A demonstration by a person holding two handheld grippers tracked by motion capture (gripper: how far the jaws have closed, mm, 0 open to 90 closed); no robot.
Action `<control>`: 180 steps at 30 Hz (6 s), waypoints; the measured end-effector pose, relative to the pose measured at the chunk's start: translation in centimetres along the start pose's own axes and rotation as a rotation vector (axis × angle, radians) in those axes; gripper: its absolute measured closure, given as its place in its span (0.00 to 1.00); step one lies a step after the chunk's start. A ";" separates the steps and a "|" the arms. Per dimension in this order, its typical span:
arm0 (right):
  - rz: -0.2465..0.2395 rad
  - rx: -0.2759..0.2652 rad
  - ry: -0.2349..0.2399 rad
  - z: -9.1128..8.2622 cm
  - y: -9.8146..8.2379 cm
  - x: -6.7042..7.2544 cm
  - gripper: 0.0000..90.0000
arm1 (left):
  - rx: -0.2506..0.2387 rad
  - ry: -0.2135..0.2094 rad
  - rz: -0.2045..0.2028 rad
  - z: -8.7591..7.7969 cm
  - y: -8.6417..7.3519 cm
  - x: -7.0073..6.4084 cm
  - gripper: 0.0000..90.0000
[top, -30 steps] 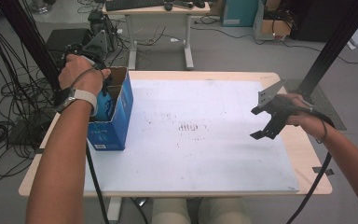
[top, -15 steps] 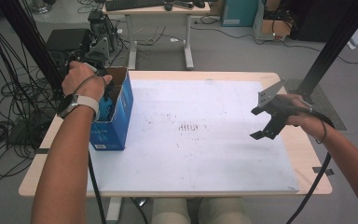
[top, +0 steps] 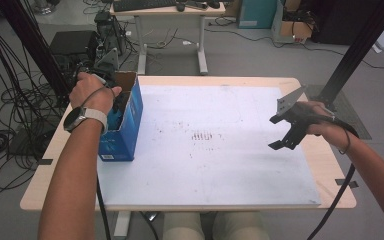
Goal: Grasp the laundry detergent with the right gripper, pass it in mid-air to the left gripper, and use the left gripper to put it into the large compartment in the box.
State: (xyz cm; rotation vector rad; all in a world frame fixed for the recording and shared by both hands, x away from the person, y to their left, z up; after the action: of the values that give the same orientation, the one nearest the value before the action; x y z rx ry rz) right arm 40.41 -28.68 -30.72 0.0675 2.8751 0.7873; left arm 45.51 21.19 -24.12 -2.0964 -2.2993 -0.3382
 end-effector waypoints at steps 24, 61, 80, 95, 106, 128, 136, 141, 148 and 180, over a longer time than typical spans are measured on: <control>0.034 0.010 0.004 0.1 -0.3 0.1 0.04 | 0.007 -0.013 -0.007 2.3 -0.2 -0.4 0.43; 0.026 0.009 0.003 -0.1 0.0 0.2 0.04 | 0.003 -0.010 -0.009 2.3 -0.3 -0.4 0.42; 0.023 0.007 0.001 -0.2 -0.1 0.2 0.04 | 0.002 -0.010 -0.011 2.3 -0.3 -0.4 0.42; 0.000 -0.005 -0.001 -0.1 -0.3 0.1 0.04 | 0.008 -0.013 -0.014 2.3 -0.3 -0.3 0.42; -0.003 -0.006 -0.002 -0.1 -0.2 0.1 0.04 | 0.005 -0.011 -0.016 2.3 -0.4 -0.3 0.42; 0.023 0.006 -0.001 -0.3 -0.2 0.3 0.04 | 0.004 -0.013 -0.020 2.3 -0.4 -0.3 0.42; 0.029 0.004 0.000 -0.3 -0.2 0.3 0.04 | 0.005 -0.012 -0.019 2.3 -0.4 -0.3 0.42; 0.022 0.007 0.001 -0.3 -0.2 0.3 0.04 | 0.012 -0.012 -0.013 2.3 -0.4 -0.2 0.42; -0.003 -0.009 -0.002 -0.2 -0.2 0.1 0.04 | 0.010 -0.009 -0.016 2.3 -0.4 -0.3 0.42; 0.025 0.003 0.000 -0.3 -0.3 0.3 0.04 | 0.008 -0.017 -0.020 2.3 -0.5 -0.2 0.42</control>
State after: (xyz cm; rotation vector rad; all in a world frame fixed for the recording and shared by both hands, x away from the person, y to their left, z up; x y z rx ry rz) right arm 40.06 -29.07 -30.64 0.1040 2.8814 0.7875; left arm 45.39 21.34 -26.45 -2.0820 -2.3284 -0.3125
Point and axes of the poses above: each handheld gripper's, and its own axes: z roughly forward along the jaws, y roughly out of its top, x roughly to its left, the point moved 1 cm from there along z, roughly forward along the jaws, and after that the axes turned 12 degrees about -z, right-handed, at the moved point
